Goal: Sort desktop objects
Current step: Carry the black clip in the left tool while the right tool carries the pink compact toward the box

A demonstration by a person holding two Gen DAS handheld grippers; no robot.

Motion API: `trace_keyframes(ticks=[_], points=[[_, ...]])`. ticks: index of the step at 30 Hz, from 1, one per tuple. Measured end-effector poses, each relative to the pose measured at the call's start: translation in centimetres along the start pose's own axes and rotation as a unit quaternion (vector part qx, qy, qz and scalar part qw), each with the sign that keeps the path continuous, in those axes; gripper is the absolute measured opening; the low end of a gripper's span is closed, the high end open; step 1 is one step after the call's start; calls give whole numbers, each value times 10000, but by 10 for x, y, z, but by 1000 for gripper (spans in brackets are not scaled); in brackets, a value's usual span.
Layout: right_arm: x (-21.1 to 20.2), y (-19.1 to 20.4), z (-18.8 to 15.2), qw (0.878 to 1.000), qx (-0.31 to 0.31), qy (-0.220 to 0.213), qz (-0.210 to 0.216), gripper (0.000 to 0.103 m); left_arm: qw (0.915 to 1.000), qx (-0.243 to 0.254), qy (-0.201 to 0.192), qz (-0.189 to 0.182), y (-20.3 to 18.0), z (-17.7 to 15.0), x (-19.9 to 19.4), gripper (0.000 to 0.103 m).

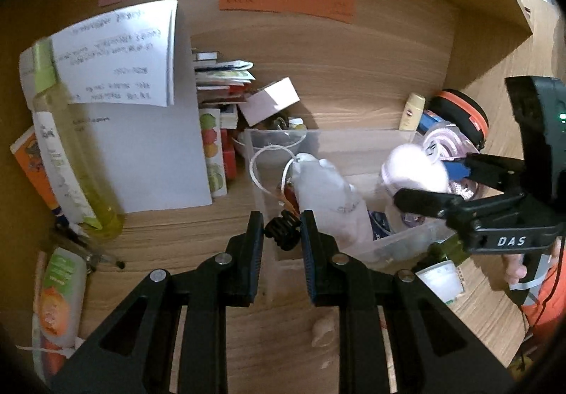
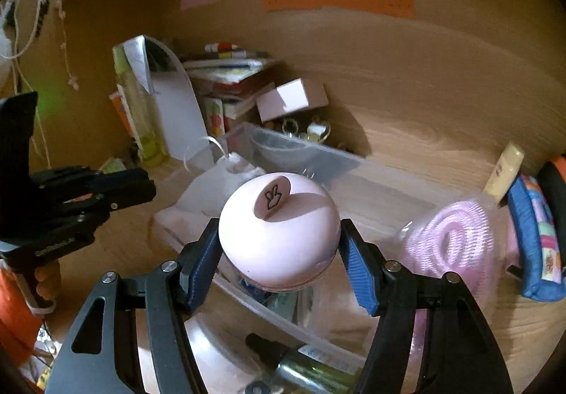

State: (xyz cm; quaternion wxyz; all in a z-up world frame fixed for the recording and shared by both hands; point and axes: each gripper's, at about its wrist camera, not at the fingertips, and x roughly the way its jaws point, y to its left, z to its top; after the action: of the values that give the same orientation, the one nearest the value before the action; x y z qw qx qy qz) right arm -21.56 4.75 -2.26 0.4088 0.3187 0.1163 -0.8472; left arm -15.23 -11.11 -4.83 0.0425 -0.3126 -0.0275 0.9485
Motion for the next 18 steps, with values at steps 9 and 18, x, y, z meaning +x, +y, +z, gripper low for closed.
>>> trace_keyframes(ticks=[9, 18], points=[[15, 0, -6, 9998, -159, 69, -97, 62, 9999, 15, -92, -134, 3, -3, 3, 24], [12, 3, -9, 9996, -233, 17, -138, 62, 9998, 139, -11, -120, -4, -8, 4, 38]])
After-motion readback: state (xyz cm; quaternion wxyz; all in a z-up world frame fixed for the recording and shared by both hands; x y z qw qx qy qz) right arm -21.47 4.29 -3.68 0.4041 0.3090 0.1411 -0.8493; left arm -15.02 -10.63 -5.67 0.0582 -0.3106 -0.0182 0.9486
